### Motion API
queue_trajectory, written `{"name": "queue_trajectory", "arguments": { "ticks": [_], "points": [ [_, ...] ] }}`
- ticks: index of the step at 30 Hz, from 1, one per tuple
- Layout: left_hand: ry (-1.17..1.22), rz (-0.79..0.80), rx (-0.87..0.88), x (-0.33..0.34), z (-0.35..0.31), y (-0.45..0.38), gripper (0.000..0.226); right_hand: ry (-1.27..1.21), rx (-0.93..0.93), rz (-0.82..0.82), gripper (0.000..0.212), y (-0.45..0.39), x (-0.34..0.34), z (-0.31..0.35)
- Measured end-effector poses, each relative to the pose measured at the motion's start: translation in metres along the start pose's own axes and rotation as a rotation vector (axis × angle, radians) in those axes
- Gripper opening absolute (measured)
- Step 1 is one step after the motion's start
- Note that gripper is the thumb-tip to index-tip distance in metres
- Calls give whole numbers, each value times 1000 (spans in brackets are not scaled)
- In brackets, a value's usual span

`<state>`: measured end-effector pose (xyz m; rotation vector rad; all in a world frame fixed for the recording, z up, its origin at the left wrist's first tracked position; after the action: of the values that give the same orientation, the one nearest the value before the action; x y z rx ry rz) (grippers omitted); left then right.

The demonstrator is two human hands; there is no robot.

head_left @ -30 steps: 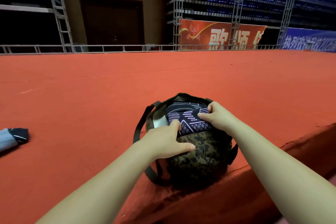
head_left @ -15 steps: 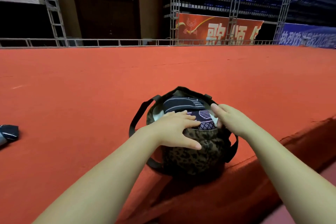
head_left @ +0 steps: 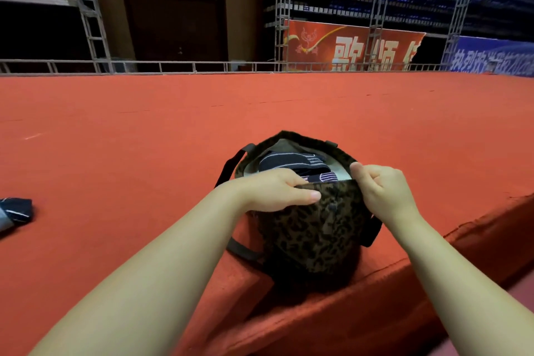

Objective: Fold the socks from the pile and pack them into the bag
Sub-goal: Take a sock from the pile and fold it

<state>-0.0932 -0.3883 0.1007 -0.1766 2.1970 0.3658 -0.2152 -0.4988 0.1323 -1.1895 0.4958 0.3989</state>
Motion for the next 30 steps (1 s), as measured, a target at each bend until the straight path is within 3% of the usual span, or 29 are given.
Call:
{"name": "queue_trajectory", "arguments": {
  "ticks": [5,10,15,22,26,30],
  "points": [
    [-65,-133,-2,-42,-15,-7,42,118,33,-71,58,-23,-10,1],
    [-127,-361,26,-69,2,-5,45,289,308,387,67,-28,26,-27],
    [-35,-325,-9,-44,49,2,37,243,190,319,60,-26,34,17],
    [354,-324,-41,-34,118,45,26,31,93,240,62,-40,78,107],
    [510,-434,-103,-57,191,84,20,-23,19,307,58,-50,141,166],
    [545,-503,-207,-75,276,128,32,-96,-42,396,58,-56,223,215]
  ]
}}
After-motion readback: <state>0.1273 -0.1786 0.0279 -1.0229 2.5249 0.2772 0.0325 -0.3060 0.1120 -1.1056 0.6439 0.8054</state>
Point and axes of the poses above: each hand's wrist, its own y-axis away from the middle knuckle, its own x-axis out of the palm, z = x × y, the point moved 10 cm from there along -y, towards the middle knuckle, and after that the axes turned 13 degrees about -x, right-handed, at the moved point
